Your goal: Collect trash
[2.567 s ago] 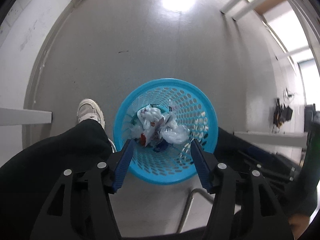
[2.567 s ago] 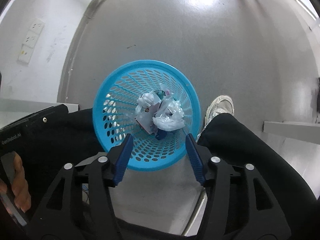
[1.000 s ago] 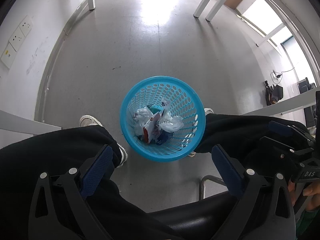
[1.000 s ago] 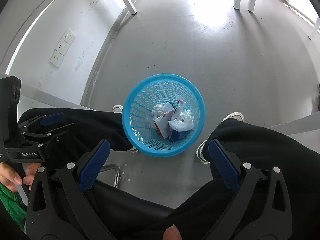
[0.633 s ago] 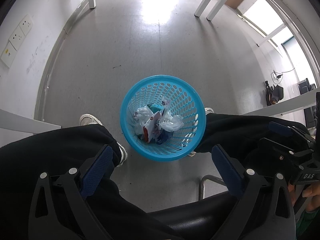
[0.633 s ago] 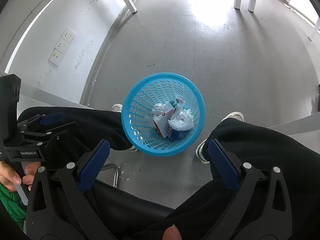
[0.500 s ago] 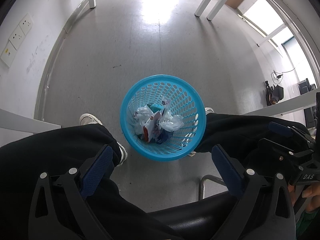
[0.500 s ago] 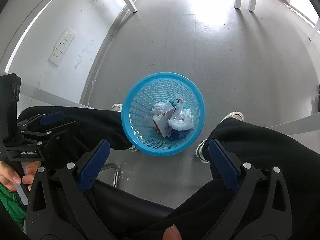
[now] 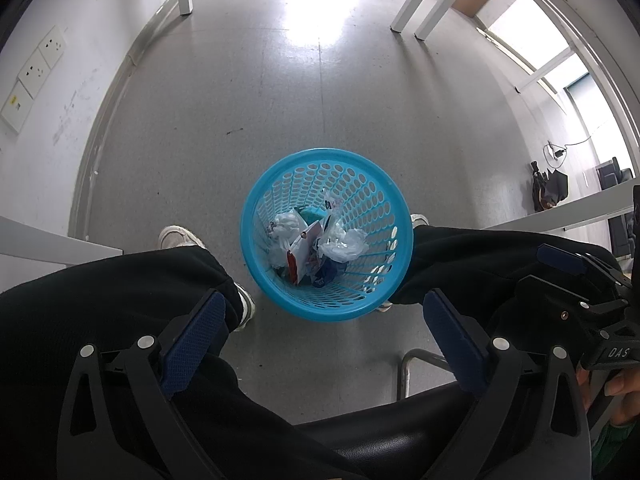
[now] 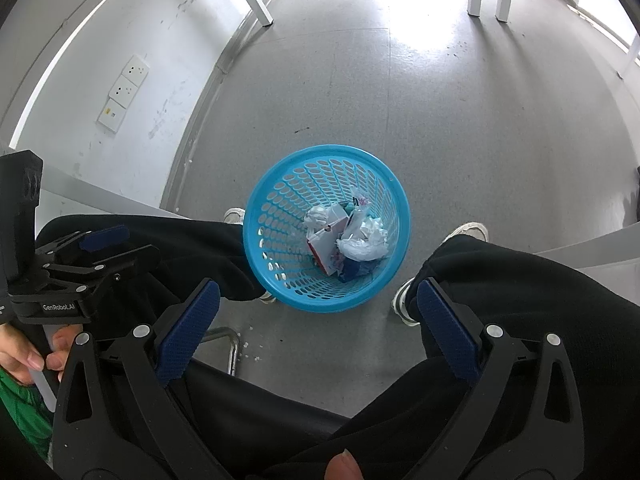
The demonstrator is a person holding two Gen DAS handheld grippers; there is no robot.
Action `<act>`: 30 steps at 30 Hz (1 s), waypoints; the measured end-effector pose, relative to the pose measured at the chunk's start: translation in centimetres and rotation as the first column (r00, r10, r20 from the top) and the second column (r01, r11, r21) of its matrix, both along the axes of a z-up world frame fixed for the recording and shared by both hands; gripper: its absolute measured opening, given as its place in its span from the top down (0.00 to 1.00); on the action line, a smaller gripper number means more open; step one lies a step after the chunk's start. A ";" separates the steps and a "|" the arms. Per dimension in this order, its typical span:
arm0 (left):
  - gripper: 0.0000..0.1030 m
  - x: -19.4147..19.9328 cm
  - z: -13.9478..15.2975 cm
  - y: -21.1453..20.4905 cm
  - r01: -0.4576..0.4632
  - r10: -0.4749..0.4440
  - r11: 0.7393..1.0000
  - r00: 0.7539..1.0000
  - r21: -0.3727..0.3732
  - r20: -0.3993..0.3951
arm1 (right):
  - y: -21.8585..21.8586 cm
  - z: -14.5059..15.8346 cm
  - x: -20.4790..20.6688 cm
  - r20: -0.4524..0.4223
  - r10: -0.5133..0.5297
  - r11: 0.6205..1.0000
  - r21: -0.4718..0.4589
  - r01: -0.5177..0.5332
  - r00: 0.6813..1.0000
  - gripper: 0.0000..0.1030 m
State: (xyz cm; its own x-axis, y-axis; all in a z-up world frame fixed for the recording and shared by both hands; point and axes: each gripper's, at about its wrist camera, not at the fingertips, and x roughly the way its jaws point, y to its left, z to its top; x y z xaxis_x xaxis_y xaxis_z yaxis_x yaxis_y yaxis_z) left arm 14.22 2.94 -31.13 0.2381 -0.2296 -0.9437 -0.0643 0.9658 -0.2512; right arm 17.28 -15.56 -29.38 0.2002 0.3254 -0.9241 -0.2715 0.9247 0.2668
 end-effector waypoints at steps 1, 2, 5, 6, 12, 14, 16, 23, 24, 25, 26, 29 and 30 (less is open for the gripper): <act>0.06 -0.1 -0.1 0.0 -0.001 0.001 1.000 1.000 0.000 -0.001 | 0.0 0.0 0.0 0.000 0.000 1.000 0.000 0.000 1.000 0.08; 0.06 0.0 0.0 0.0 -0.001 0.001 1.000 1.000 0.000 0.000 | 0.0 0.0 0.0 0.000 0.001 1.000 0.000 -0.001 1.000 0.08; 0.06 -0.1 -0.1 0.0 -0.002 0.002 1.000 1.000 -0.001 -0.003 | -0.1 0.0 0.0 0.000 0.001 1.000 0.000 -0.001 1.000 0.08; 0.06 0.0 0.0 0.0 -0.001 0.001 1.000 1.000 0.000 -0.002 | -0.1 0.0 0.0 0.000 0.001 1.000 0.000 -0.001 1.000 0.08; 0.06 0.0 0.0 0.1 -0.002 0.002 1.000 1.000 0.000 -0.003 | -0.1 0.0 0.0 0.000 0.001 1.000 0.000 -0.001 1.000 0.08; 0.06 0.0 0.0 0.0 -0.002 0.002 1.000 1.000 -0.001 -0.004 | -0.1 0.0 0.0 0.000 0.001 1.000 0.000 -0.001 1.000 0.08; 0.06 -0.1 0.0 0.0 -0.002 0.002 1.000 1.000 0.000 -0.004 | -0.1 0.0 0.0 -0.001 0.000 1.000 0.001 0.000 1.000 0.08; 0.06 -0.1 -0.1 0.1 -0.003 0.003 1.000 1.000 0.001 -0.005 | -0.1 0.0 0.1 0.000 -0.001 1.000 0.002 0.001 1.000 0.08; 0.06 -0.1 -0.1 0.1 -0.003 0.003 1.000 1.000 0.001 -0.005 | -0.1 0.0 0.1 -0.001 -0.002 1.000 0.002 0.002 1.000 0.08; 0.06 0.0 -0.1 0.1 -0.002 0.002 1.000 1.000 0.001 -0.005 | -0.1 0.0 0.1 -0.001 -0.001 1.000 0.002 0.001 1.000 0.08; 0.06 -0.1 -0.1 0.1 -0.002 0.002 1.000 1.000 0.002 -0.006 | -0.1 0.0 0.1 0.000 -0.001 1.000 0.002 0.001 1.000 0.08; 0.06 -0.3 -0.3 0.2 -0.002 0.002 1.000 1.000 0.002 -0.006 | -0.1 0.0 0.1 -0.001 -0.002 1.000 0.002 0.002 1.000 0.08; 0.06 -0.1 -0.2 0.1 -0.003 0.003 1.000 1.000 0.002 -0.006 | -0.1 0.0 0.1 -0.001 -0.002 1.000 0.003 0.002 1.000 0.08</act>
